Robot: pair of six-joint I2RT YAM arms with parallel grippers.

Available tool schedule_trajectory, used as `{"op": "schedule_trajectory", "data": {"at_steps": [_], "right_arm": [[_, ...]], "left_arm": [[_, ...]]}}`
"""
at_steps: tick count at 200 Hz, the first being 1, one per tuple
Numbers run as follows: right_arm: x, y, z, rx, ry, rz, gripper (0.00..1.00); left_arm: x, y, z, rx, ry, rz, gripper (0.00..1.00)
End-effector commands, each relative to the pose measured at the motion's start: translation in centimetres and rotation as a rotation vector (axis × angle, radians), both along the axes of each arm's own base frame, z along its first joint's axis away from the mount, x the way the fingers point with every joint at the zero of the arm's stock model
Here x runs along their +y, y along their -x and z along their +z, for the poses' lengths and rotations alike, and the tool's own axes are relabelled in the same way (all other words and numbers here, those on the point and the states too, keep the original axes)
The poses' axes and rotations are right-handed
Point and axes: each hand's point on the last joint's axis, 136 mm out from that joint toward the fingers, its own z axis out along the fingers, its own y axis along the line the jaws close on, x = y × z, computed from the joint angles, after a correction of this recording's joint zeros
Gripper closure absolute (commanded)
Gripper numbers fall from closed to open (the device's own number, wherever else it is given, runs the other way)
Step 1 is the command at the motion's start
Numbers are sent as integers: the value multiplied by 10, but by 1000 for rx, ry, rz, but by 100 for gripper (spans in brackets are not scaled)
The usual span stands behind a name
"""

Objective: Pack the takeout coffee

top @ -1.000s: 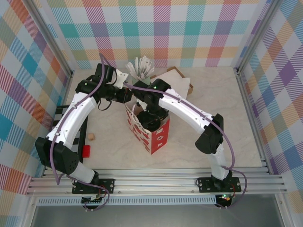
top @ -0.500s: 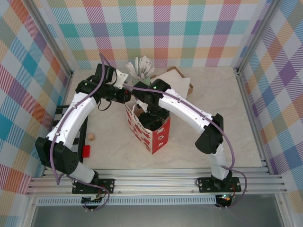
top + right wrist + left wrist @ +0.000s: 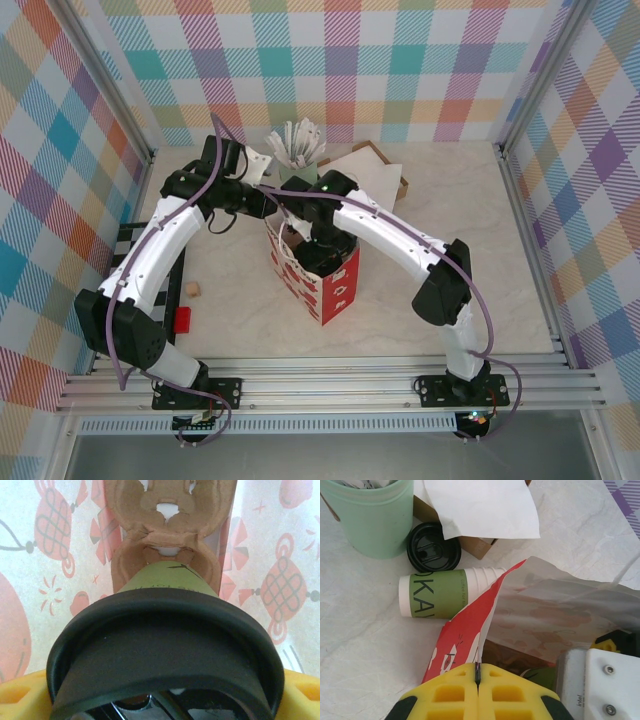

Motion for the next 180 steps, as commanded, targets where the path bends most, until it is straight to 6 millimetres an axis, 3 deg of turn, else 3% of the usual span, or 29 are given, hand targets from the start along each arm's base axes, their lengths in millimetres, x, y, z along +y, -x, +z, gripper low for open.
{"op": "schedule_trajectory", "data": {"at_steps": [1,180], "right_arm": [[-1,1,-10,25,19,29,56],[6,-14,-34,-23,-11,-5,57]], "left_arm": [[1,6,-3,25,7,-10,100],[3,6,0,1,12,2,100]]}}
